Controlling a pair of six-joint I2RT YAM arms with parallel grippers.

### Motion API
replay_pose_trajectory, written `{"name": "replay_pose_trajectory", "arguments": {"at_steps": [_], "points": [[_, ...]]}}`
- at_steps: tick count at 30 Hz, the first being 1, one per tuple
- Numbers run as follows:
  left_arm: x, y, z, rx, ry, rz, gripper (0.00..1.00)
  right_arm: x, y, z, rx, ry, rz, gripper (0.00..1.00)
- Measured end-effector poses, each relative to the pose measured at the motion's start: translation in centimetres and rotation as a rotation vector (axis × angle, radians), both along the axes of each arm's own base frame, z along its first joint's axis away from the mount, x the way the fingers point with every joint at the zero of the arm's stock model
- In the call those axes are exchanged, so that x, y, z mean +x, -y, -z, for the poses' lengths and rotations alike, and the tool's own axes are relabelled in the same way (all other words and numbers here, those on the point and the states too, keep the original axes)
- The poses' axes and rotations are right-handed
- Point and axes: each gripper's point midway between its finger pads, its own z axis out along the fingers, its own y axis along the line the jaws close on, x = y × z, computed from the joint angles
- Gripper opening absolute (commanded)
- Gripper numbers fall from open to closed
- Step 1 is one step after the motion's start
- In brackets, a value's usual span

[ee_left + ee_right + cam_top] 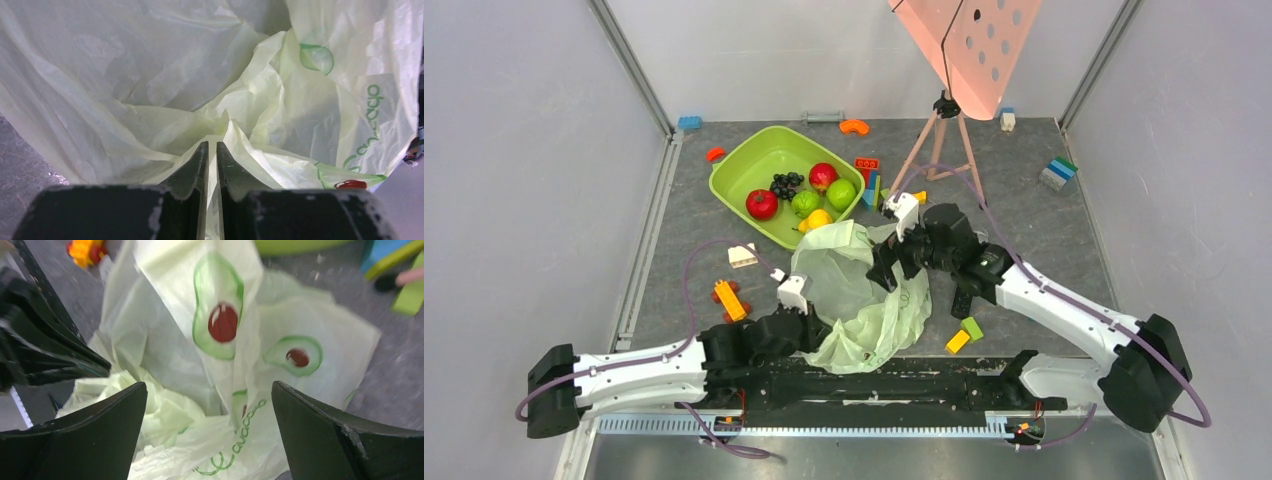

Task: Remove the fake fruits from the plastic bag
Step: Adjust the plastic bag at the center of the board.

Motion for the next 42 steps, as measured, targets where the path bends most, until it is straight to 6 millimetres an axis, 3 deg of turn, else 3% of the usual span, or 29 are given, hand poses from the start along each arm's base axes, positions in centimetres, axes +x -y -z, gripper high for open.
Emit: {"name": "replay_pose_trajectory", "arguments": {"at_steps": [4,6,9,10,12,14,17,20,26,30,36,42], "points": [[0.4,0.2,-1.1,0.006,0.024,0.000,0.27,-1.3,0.8,4.6,-0.091,-0.077,0.027,0.94],[0.5,0.2,-1.6,0.007,0.034,-0.002,0.30,-1.2,1.5,6.4,-0.135,-0.098,0.065,0.79],[0.6,0.1,-2.6,0.000,0.045,-0.003,0.32,-0.4,2.5,8.1,-0.189,-0.115,0.139,0.48],[0.7,0.0,-3.1,-0.008,0.052,-0.004,0.33,-0.1,2.8,8.3,-0.199,-0.113,0.156,0.33],[0.7,0.0,-4.2,-0.027,0.065,-0.003,0.36,0.2,3.0,8.2,-0.204,-0.104,0.177,0.13],[0.7,-0.2,-5.6,-0.053,0.082,-0.003,0.43,0.6,3.0,7.6,-0.188,-0.086,0.198,0.00],[0.8,-0.5,-8.1,-0.099,0.113,-0.007,0.60,0.9,3.3,6.0,-0.161,-0.039,0.215,0.00],[0.9,-1.1,-10.9,-0.143,0.150,-0.015,0.70,1.2,3.5,3.2,-0.120,0.033,0.221,0.00],[0.7,-2.4,-16.2,-0.224,0.215,-0.016,0.74,1.4,4.1,-4.0,-0.028,0.245,0.191,0.00],[0.7,-3.0,-18.0,-0.242,0.246,-0.021,0.74,1.3,4.5,-6.9,0.001,0.341,0.184,0.00],[0.6,-3.2,-17.9,-0.220,0.247,-0.011,0.69,1.3,4.8,-6.7,-0.025,0.356,0.171,0.00],[-0.6,-1.6,-17.4,-0.190,0.245,0.118,0.63,0.8,4.4,-2.8,-0.096,0.251,0.138,0.00]]}}
